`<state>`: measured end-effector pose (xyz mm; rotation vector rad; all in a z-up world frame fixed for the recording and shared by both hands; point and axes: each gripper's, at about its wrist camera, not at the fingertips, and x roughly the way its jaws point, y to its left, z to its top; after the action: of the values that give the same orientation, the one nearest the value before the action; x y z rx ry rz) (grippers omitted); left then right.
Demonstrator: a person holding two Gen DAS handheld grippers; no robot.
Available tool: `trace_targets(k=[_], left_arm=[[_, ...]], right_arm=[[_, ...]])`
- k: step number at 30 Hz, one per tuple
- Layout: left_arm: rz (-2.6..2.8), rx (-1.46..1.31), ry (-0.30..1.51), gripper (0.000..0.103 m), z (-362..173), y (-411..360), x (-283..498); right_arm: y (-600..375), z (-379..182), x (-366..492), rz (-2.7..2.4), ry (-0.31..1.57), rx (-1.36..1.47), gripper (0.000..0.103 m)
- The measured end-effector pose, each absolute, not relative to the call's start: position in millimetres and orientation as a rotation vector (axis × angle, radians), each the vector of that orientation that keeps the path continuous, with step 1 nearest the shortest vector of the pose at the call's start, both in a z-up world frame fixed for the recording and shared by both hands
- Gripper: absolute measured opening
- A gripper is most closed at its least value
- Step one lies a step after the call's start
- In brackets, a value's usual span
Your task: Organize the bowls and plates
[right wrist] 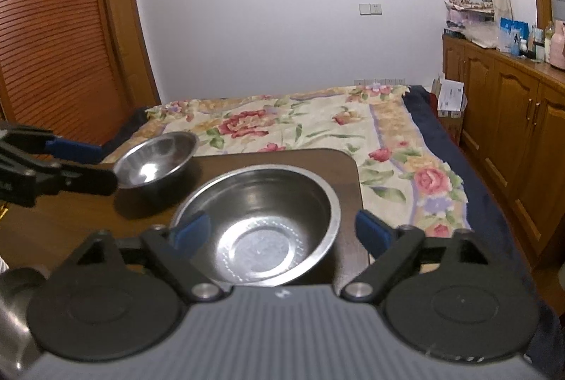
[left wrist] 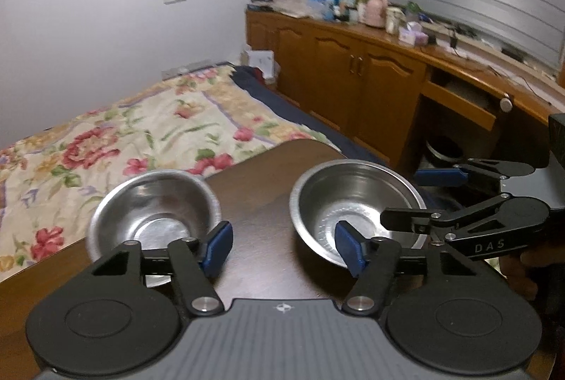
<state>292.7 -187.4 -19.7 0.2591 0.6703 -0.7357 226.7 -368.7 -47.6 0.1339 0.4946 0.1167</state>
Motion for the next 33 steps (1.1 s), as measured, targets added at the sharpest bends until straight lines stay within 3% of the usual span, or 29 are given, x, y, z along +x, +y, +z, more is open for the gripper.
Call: trace_targets(k=[3, 8, 15, 21, 23, 30, 33], left_arm=[[-0.750, 0.266, 0.698, 0.064, -26, -198, 301], [-0.764, 0.254, 0.749, 0.056, -35, -209, 313], [-0.774, 0.246, 0.808, 0.046, -43, -220, 327], [-0.779, 0.218, 0.852, 0.032, -48, -219, 336], [-0.788, 0.191, 0.870, 0.018, -48, -219, 338], [-0.776, 0.188, 0.882, 0.017, -46, -221, 336], [-0.775, 0.183, 0.866, 0.017, -38, -216, 334]], right_arm=[[-372, -49, 226, 0.118, 0.500, 0.155, 0.085], [-377, -52, 227, 0.133, 0.521, 0.199, 0.070], [-379, -53, 225, 0.149, 0.526, 0.240, 0.063], [-382, -57, 225, 0.155, 0.540, 0.280, 0.058], [-382, -56, 225, 0.158, 0.541, 0.295, 0.054], [-381, -56, 222, 0.136, 0.537, 0.333, 0.044], [-381, -58, 221, 0.109, 0.535, 0.340, 0.033]])
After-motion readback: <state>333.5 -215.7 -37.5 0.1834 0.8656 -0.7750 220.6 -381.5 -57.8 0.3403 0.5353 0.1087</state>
